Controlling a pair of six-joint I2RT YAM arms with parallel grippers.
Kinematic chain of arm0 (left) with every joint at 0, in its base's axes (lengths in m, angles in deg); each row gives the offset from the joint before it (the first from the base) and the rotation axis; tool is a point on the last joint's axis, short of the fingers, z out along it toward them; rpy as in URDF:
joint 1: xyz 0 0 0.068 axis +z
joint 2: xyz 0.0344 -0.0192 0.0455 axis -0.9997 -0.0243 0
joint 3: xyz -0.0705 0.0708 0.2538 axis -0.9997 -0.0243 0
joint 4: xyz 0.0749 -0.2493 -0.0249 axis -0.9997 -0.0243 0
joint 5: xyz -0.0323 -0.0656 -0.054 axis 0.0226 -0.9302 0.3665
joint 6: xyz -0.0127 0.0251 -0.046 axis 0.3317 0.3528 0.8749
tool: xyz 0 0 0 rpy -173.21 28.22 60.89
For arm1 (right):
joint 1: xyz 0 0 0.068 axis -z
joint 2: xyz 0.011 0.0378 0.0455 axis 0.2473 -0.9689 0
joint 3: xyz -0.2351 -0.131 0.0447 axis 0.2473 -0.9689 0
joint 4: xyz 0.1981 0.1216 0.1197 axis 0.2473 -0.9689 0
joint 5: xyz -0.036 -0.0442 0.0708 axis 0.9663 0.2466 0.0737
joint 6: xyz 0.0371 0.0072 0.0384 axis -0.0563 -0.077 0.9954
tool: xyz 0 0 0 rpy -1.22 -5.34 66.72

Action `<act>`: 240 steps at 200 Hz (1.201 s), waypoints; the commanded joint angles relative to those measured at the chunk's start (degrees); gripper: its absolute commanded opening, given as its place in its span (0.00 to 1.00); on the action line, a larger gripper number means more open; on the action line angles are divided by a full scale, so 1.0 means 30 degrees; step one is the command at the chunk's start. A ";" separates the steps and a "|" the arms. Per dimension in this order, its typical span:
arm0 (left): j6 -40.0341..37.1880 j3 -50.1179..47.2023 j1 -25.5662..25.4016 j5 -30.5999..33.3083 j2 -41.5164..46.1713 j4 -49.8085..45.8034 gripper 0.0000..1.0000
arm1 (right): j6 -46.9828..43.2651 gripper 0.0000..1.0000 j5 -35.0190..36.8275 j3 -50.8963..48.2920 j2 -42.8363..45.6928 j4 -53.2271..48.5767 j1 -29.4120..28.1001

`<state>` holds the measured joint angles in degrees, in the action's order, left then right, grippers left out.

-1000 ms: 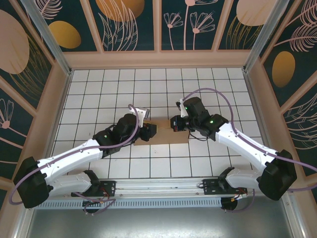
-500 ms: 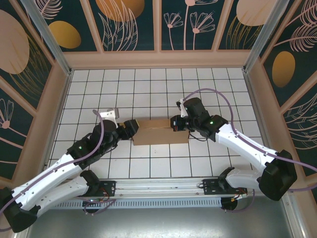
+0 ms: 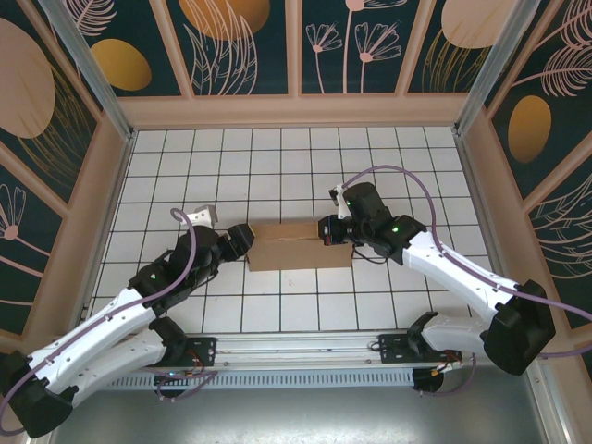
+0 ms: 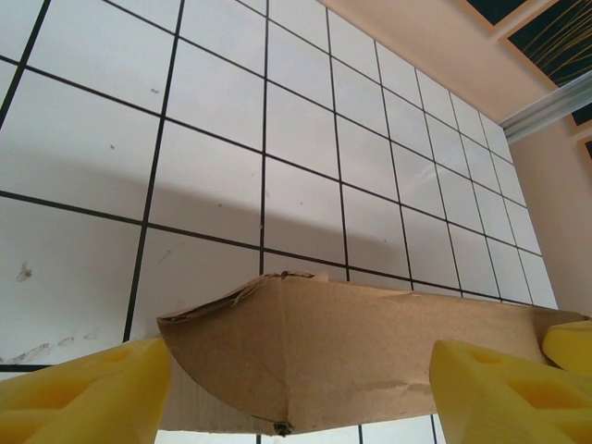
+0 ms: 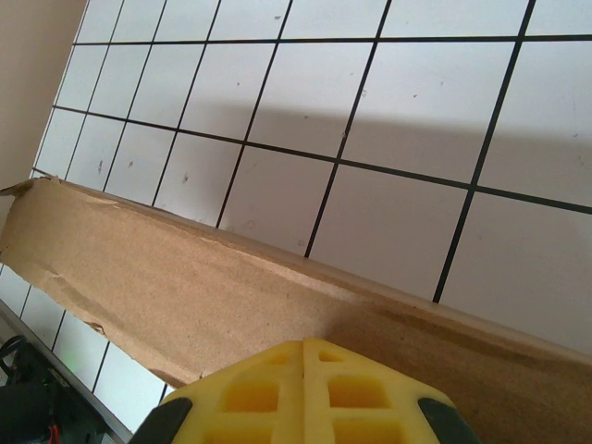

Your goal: Fold the paper box

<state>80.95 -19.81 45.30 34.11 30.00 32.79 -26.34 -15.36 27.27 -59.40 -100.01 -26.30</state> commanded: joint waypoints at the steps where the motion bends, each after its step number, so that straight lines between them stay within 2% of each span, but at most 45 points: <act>1: -0.0538 0.0607 0.0277 0.0252 -0.0315 0.0950 0.74 | 0.0225 0.00 0.0183 -0.0814 -0.0243 -0.1691 -0.0250; 55: -0.0355 -0.0052 0.0808 -0.1361 -0.2149 0.2820 0.76 | 0.0298 0.00 -0.0039 -0.0872 -0.0359 -0.1687 -0.0258; 108: 0.1018 -0.1941 0.1262 -0.4410 -0.2310 0.5696 0.73 | 0.0357 0.00 -0.0571 -0.0975 -0.0666 -0.1505 -0.0291; 130: 0.1036 -0.2274 0.1346 -0.5054 -0.2525 0.5896 0.65 | 0.0456 0.00 -0.0752 -0.0906 -0.0825 -0.1315 -0.0300; 163: 0.0557 -0.2907 0.1351 -0.4834 -0.2789 0.5321 0.49 | 0.0390 0.00 -0.0761 -0.0539 -0.1034 -0.1322 -0.0343; 185: -0.0286 -0.2664 0.1345 -0.3611 -0.2726 0.3985 0.47 | -0.0167 0.00 -0.0303 0.0332 -0.0866 -0.1833 -0.0344; 226: -0.1953 -0.1576 0.1350 -0.2857 -0.3502 0.2591 0.48 | -0.3084 0.18 0.0261 0.4084 -0.0989 -0.4002 -0.0184; 240: -0.2215 -0.1292 0.1369 -0.2951 -0.3927 0.2559 0.49 | -0.4283 0.27 0.0326 0.5356 -0.1034 -0.4566 -0.0104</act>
<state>79.31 -24.73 49.60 24.01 20.67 46.95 -31.90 -15.29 36.23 -62.61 -108.36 -26.41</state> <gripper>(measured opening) 0.485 0.217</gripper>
